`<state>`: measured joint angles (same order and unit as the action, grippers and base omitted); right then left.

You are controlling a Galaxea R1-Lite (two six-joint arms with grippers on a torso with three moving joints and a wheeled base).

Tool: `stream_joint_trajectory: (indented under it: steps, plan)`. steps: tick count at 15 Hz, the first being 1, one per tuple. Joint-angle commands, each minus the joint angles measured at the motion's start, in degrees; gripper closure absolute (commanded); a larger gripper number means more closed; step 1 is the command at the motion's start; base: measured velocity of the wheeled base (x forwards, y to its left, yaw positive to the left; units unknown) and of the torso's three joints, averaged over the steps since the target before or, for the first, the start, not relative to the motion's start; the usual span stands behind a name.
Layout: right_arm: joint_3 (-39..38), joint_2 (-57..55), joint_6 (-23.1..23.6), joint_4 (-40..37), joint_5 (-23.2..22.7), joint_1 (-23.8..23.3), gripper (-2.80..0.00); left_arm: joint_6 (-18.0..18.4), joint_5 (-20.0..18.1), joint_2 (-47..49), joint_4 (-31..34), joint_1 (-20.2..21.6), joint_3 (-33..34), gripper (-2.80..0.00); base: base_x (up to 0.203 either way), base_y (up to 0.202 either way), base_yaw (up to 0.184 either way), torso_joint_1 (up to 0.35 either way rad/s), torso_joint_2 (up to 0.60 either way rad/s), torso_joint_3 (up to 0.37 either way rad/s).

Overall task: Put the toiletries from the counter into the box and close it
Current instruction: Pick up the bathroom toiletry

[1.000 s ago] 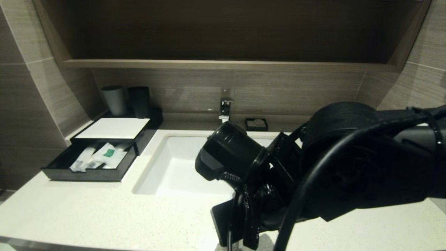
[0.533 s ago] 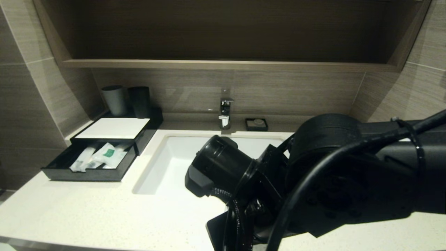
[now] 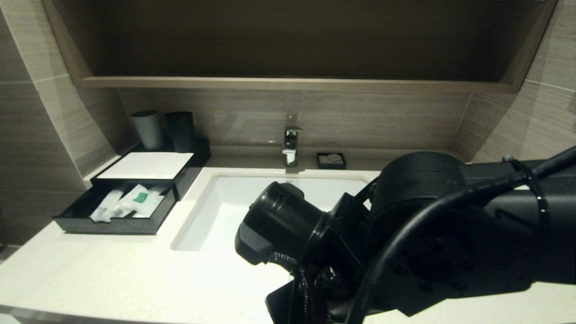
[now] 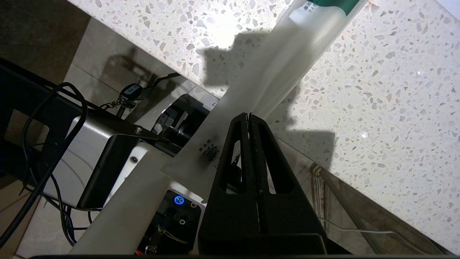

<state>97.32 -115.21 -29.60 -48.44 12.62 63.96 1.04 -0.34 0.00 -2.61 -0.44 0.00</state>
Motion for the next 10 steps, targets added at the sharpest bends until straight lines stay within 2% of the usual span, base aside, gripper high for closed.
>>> stream_joint_trajectory:
  steps: [1,8,9,10]
  plan:
    - [-0.02,-0.28,-0.11,-0.25,0.13,0.29,0.0,0.02,-0.01,0.09,-0.03,0.0,1.14,0.0,0.0,0.0,0.0,0.0,0.0,0.0]
    - [0.19,-0.55,-0.11,-1.4,0.13,0.37,0.0,0.02,-0.01,0.0,-0.03,0.0,1.14,0.0,0.0,0.0,0.0,0.0,0.0,0.0]
    - [0.24,-0.54,-0.11,-1.4,0.13,0.37,-2.01,0.02,-0.01,0.01,-0.03,0.0,1.14,0.0,0.0,0.0,0.0,0.0,0.0,0.0]
    - [0.31,-0.54,-0.11,-1.4,0.13,0.37,-2.8,0.02,-0.01,0.09,-0.03,0.0,1.14,0.0,0.0,0.0,0.0,0.0,0.0,0.0]
